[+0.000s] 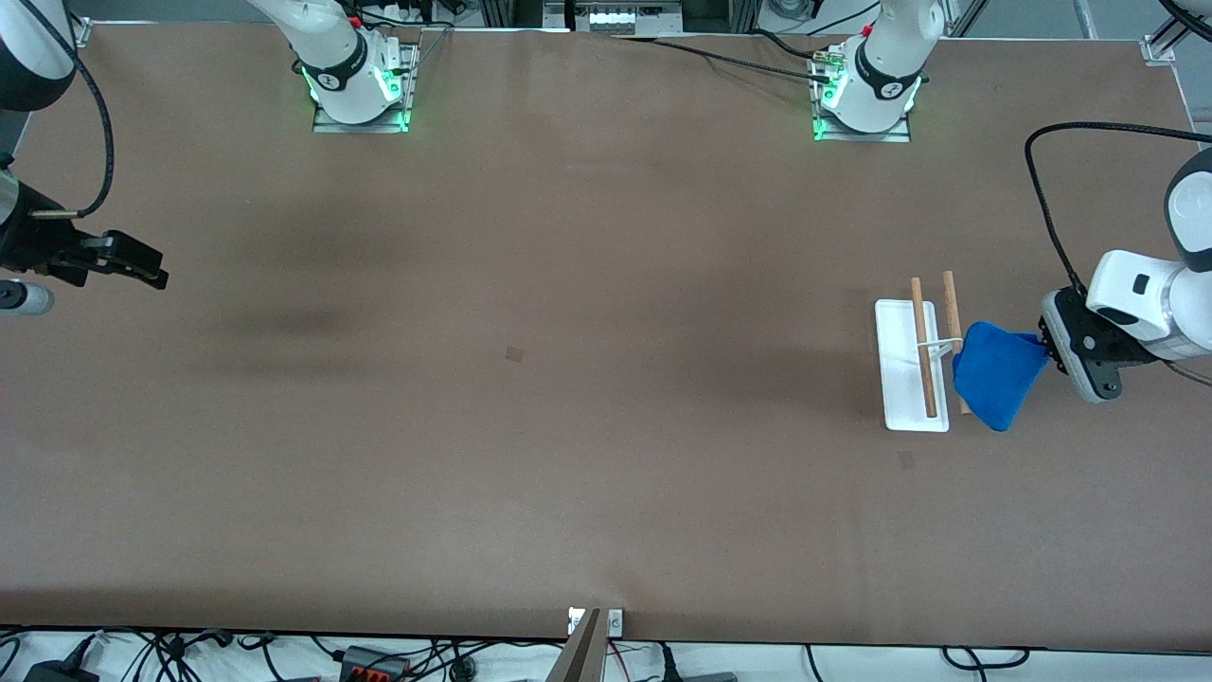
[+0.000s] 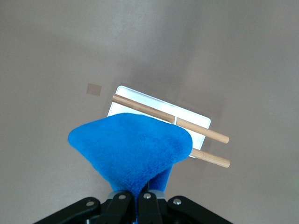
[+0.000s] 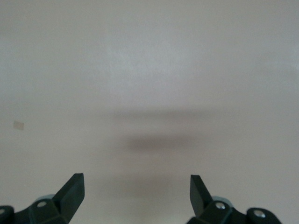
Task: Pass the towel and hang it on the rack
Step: 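Position the towel over the wooden dowels with the left gripper, then lower the towel onto the dowels with the left gripper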
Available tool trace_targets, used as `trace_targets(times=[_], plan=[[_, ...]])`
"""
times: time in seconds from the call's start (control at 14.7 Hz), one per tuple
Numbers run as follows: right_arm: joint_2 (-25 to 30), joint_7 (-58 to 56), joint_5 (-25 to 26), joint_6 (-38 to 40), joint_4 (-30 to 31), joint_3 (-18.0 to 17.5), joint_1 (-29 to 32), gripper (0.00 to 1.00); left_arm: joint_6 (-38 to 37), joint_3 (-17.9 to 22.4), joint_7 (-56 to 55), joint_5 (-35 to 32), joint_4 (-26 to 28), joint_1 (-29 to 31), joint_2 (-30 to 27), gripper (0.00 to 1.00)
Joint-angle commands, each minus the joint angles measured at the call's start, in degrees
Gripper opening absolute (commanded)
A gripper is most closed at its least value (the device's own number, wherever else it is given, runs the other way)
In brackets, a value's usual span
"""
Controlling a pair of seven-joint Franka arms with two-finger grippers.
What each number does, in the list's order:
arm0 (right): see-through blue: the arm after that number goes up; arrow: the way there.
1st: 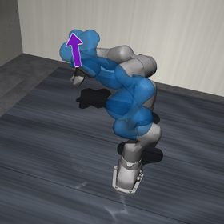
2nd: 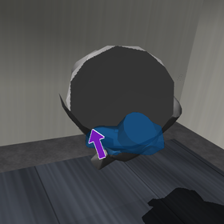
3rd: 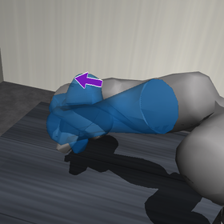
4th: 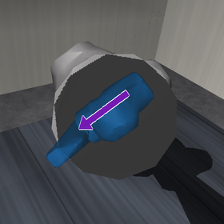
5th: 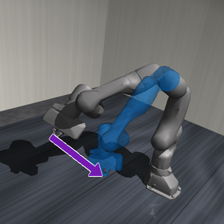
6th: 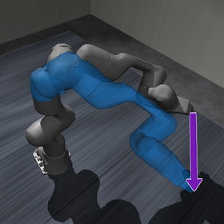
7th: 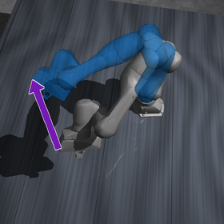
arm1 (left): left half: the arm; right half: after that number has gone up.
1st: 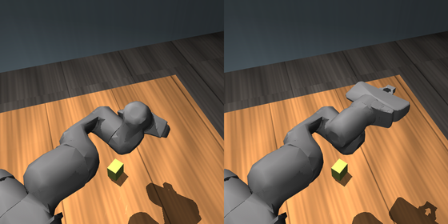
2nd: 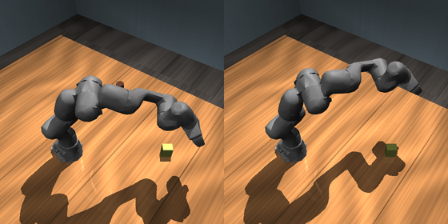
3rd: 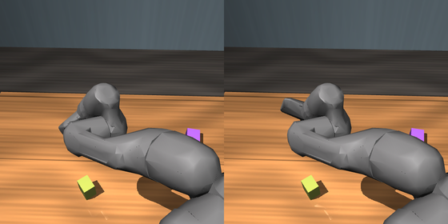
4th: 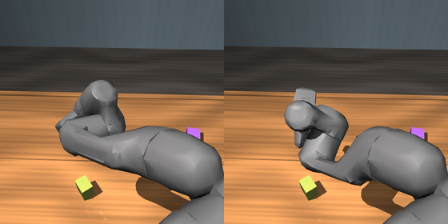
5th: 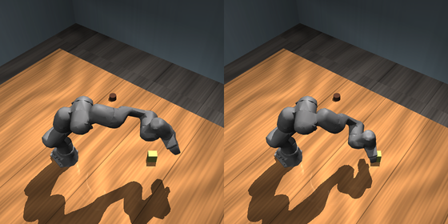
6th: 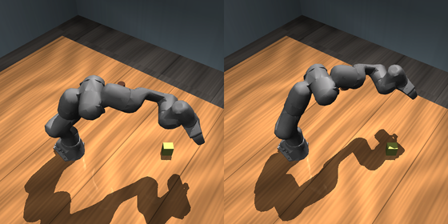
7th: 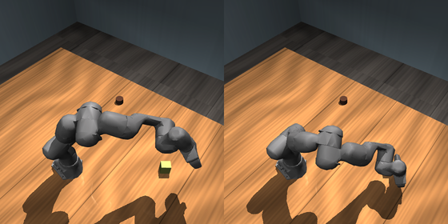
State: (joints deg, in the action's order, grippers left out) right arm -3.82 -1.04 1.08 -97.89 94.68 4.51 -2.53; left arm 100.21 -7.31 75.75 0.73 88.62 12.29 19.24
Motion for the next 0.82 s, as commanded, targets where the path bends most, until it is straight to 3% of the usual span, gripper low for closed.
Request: trace_targets(times=[0.0, 0.34, 0.75], plan=[[7.6, -1.1, 0.9, -3.4, 10.2, 0.7, -0.8, 1.00, 0.4, -0.3, 0.3, -1.1, 0.8, 0.0, 0.0, 0.01], [6.5, -1.1, 0.9, -2.7, 7.6, 0.6, -0.7, 1.00, 4.6, -2.3, -5.2, -0.7, 7.1, -0.3, -1.6, 0.01], [5.7, -1.4, 0.7, -2.7, 5.1, 0.6, -0.8, 1.00, 5.1, -2.6, -11.8, 2.1, 9.3, -0.2, -1.8, 0.01]])
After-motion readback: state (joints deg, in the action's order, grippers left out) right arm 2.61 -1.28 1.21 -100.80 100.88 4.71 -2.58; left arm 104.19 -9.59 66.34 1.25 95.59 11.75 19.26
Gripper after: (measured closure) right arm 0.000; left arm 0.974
